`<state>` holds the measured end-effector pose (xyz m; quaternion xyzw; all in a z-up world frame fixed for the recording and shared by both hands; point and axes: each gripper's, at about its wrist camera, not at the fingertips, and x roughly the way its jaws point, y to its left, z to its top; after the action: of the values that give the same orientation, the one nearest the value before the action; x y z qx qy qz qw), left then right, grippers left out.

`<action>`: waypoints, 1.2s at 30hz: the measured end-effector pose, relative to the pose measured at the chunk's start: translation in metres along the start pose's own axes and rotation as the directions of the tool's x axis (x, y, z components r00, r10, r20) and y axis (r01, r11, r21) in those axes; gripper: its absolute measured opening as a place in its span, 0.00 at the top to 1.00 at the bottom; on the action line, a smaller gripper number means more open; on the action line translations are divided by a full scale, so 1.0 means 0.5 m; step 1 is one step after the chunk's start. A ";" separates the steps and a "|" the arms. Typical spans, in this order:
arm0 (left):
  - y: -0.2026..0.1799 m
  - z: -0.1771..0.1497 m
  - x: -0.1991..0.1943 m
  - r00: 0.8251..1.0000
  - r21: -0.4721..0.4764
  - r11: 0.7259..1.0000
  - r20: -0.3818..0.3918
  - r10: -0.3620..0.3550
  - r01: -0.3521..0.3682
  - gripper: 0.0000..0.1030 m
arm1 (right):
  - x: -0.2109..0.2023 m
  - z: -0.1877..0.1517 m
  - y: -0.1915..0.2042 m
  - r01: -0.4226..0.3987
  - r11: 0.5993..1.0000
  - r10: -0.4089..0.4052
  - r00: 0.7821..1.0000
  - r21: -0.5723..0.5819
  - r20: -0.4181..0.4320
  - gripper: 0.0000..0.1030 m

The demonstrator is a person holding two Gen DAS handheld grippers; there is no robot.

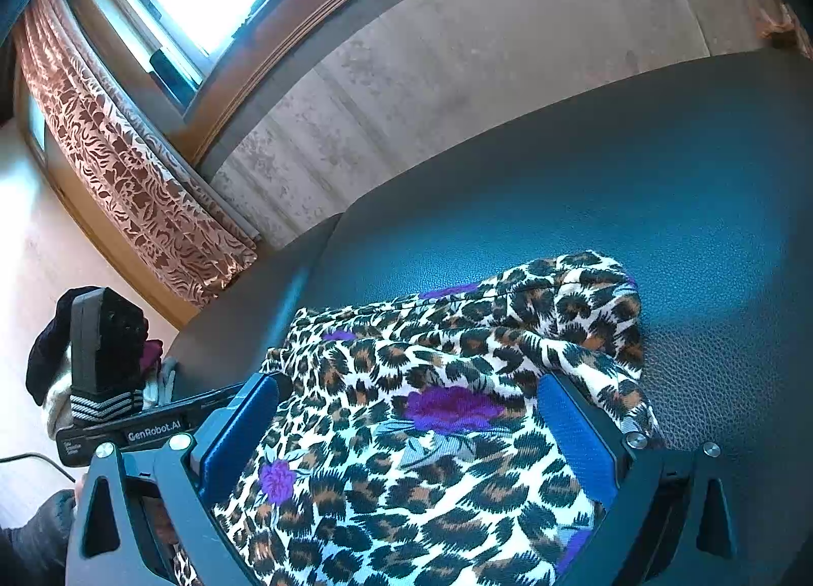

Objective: Fold clothes

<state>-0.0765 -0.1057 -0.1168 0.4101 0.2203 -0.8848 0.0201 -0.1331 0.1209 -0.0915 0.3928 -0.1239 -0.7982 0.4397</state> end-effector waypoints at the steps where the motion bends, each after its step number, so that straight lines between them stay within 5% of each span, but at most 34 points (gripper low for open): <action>1: 0.010 0.000 -0.018 1.000 -0.026 1.000 0.019 -0.011 0.012 0.77 | -0.001 0.001 0.000 -0.002 1.000 0.002 1.000 0.001 0.000 0.00; 4: 0.051 -0.012 -0.081 0.995 -0.095 0.994 0.092 -0.037 0.045 0.71 | -0.009 0.005 -0.011 -0.028 0.999 0.028 1.000 0.022 0.000 0.00; 11: 0.127 -0.063 -0.118 0.988 -0.156 0.976 0.027 -0.150 0.152 0.51 | -0.095 0.022 -0.032 -0.087 0.994 0.089 0.996 0.063 -0.028 0.00; 16: 0.129 -0.085 -0.095 0.976 -0.175 0.960 0.020 -0.218 0.218 0.49 | -0.172 -0.007 -0.086 -0.095 0.990 0.105 0.991 0.107 -0.089 0.00; 18: 0.123 -0.086 -0.086 0.971 -0.166 0.957 0.031 -0.236 0.237 0.48 | -0.173 -0.027 -0.099 -0.085 0.990 0.101 0.984 0.114 -0.146 0.00; 22: 0.105 -0.075 -0.064 0.958 -0.168 0.943 0.044 -0.282 0.285 0.44 | -0.125 -0.048 -0.064 -0.208 0.975 0.221 0.949 0.083 -0.226 0.00; 26: 0.063 -0.064 -0.035 0.966 -0.105 0.961 0.054 -0.252 0.257 0.40 | -0.055 -0.046 -0.012 -0.226 0.974 0.217 0.942 -0.003 -0.258 0.00; 28: 0.050 -0.068 -0.034 0.976 -0.058 0.975 0.055 -0.211 0.214 0.42 | -0.035 -0.050 0.005 -0.210 0.975 0.188 0.952 -0.066 -0.242 0.00; 30: 0.046 -0.068 -0.035 0.986 -0.041 0.986 0.043 -0.163 0.164 0.74 | -0.033 -0.063 0.022 -0.178 0.972 0.138 0.961 -0.155 -0.241 0.00; 31: 0.055 -0.069 -0.037 0.985 -0.066 0.983 0.029 -0.172 0.173 0.79 | -0.033 -0.070 0.030 -0.161 0.967 0.110 0.963 -0.198 -0.247 0.00; 36: 0.056 -0.094 -0.092 0.985 -0.098 0.983 0.098 -0.143 0.152 0.85 | -0.021 -0.091 0.082 0.001 0.937 -0.094 0.964 -0.349 -0.250 0.11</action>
<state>-0.0059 -0.1187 -0.1201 0.3503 0.2953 -0.8887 -0.0139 -0.0717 0.1119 -0.0939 0.4148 0.0871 -0.7589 0.4945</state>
